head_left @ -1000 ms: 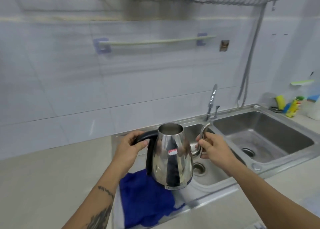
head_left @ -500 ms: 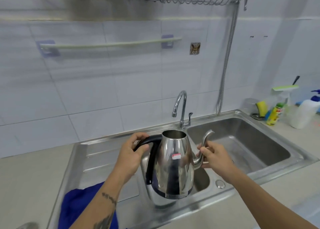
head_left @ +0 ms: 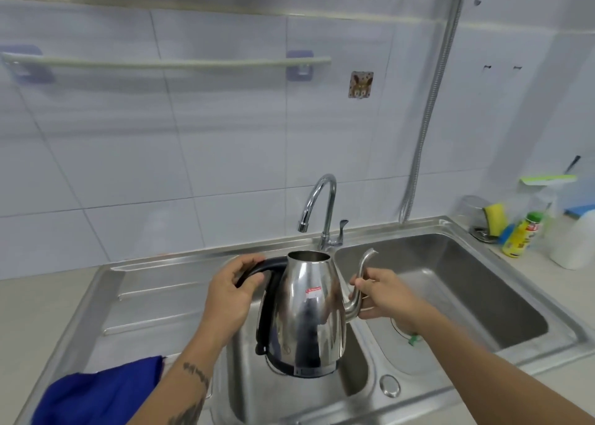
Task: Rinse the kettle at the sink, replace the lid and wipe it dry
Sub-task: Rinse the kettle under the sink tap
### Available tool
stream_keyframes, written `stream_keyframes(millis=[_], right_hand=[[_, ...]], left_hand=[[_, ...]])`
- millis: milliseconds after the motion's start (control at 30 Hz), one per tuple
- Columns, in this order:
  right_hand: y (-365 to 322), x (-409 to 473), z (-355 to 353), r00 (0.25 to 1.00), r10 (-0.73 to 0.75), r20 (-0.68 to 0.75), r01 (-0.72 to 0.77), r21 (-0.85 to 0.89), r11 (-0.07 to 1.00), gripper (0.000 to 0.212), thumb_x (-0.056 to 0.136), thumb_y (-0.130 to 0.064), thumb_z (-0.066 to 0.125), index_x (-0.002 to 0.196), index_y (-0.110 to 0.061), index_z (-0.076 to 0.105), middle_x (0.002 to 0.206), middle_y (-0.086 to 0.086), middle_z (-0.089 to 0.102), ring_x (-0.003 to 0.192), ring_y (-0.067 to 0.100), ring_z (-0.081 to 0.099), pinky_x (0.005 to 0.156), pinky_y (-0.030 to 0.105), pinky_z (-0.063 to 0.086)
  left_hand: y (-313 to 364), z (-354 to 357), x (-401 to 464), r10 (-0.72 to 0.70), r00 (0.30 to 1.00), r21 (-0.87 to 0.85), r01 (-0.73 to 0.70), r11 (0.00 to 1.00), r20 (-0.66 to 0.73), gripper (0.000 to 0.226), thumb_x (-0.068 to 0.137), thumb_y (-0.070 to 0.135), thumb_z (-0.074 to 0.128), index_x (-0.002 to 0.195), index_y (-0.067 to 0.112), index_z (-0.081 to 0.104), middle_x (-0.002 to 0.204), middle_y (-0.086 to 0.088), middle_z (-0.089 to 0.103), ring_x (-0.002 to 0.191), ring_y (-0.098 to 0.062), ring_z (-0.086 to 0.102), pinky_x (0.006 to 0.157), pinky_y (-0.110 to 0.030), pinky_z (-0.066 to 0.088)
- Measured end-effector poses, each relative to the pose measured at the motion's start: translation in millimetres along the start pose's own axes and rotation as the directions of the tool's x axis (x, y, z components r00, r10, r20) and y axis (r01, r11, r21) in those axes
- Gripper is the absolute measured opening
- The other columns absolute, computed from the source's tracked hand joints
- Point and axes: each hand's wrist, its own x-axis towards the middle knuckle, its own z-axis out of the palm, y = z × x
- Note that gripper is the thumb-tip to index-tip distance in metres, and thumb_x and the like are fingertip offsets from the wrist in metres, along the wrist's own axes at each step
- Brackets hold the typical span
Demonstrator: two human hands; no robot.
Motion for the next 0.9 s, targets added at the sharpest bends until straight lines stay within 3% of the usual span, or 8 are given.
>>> stream_keyframes(millis=[133,233,300,400,500,733,800,900], right_hand=[[-2.6,37.8,-18.1,0.996,-0.073,0.053,0.078,-0.093,0.993,0.016,0.101,-0.015,0.052,0.103,-0.007,0.065,0.091,0.015,0.074,0.071,0.024,0.073,0.071,0.041,0.063],[-0.1,64.5,-32.3,0.987,-0.102,0.128,0.12,-0.142,0.983,0.016,0.101,-0.015,0.052,0.101,-0.009,0.066,0.087,0.013,0.074,0.07,0.023,0.072,0.071,0.044,0.063],[2.0,80.9,-43.7,0.978,-0.092,0.186,0.123,-0.16,0.979,0.016,0.101,-0.016,0.051,0.102,-0.009,0.066,0.091,0.015,0.075,0.071,0.023,0.072,0.071,0.042,0.063],[4.9,100.5,-61.1,0.964,-0.067,0.259,0.119,-0.192,0.974,0.017,0.101,-0.018,0.052,0.103,-0.009,0.066,0.095,0.018,0.074,0.075,0.025,0.072,0.071,0.042,0.064],[6.2,115.3,-74.2,0.951,-0.072,0.301,0.138,-0.204,0.969,0.017,0.101,-0.017,0.053,0.102,-0.006,0.067,0.082,0.009,0.071,0.067,0.019,0.069,0.072,0.044,0.063],[1.9,146.8,-92.8,0.896,0.013,0.444,0.052,-0.135,0.99,0.017,0.098,-0.011,0.056,0.109,-0.011,0.069,0.1,0.015,0.077,0.092,0.033,0.075,0.084,0.043,0.06],[-3.3,165.1,-99.9,0.915,0.027,0.402,0.028,-0.131,0.991,0.022,0.093,-0.001,0.058,0.109,-0.011,0.07,0.098,0.016,0.077,0.087,0.03,0.075,0.088,0.046,0.058],[-8.4,197.9,-106.0,0.981,-0.093,0.168,0.137,-0.28,0.95,0.036,0.086,-0.002,0.055,0.119,-0.013,0.065,0.099,0.016,0.072,0.084,0.029,0.068,0.084,0.044,0.057]], left_hand=[[-1.5,18.4,0.6,-0.042,0.994,-0.053,0.037,0.998,-0.097,0.033,0.086,-0.007,0.065,0.101,0.021,0.073,0.096,0.016,0.075,0.092,0.005,0.067,0.077,-0.006,0.048],[-2.7,35.1,1.3,-0.173,0.974,-0.12,0.156,0.981,-0.148,0.03,0.086,-0.009,0.064,0.105,0.013,0.071,0.095,0.01,0.075,0.084,-0.001,0.069,0.069,-0.011,0.051],[-4.2,47.9,3.3,-0.241,0.96,-0.1,0.229,0.968,-0.14,0.029,0.087,-0.007,0.063,0.108,0.012,0.069,0.1,0.002,0.074,0.077,-0.006,0.066,0.067,-0.017,0.051],[-5.4,67.2,4.9,-0.306,0.947,-0.039,0.304,0.952,-0.097,0.025,0.09,-0.004,0.061,0.109,0.012,0.065,0.09,-0.003,0.071,0.062,-0.005,0.059,0.065,-0.024,0.05],[-4.2,82.2,5.0,-0.368,0.928,-0.051,0.366,0.929,-0.055,0.021,0.091,-0.004,0.06,0.105,0.011,0.065,0.08,-0.007,0.065,0.06,-0.012,0.053,0.061,-0.026,0.047],[-2.0,94.9,1.1,-0.311,0.945,-0.197,0.289,0.937,-0.096,0.026,0.081,-0.008,0.067,0.102,0.008,0.068,0.081,-0.01,0.067,0.06,-0.014,0.052,0.059,-0.025,0.045],[-4.7,90.0,3.5,-0.3,0.947,-0.207,0.272,0.94,-0.116,0.026,0.083,-0.012,0.063,0.103,0.005,0.068,0.075,-0.009,0.064,0.06,-0.017,0.05,0.057,-0.023,0.045],[-13.5,78.0,8.0,-0.314,0.943,-0.201,0.289,0.936,-0.108,0.024,0.085,-0.012,0.06,0.104,0.002,0.068,0.07,-0.007,0.062,0.062,-0.019,0.049,0.059,-0.02,0.046]])
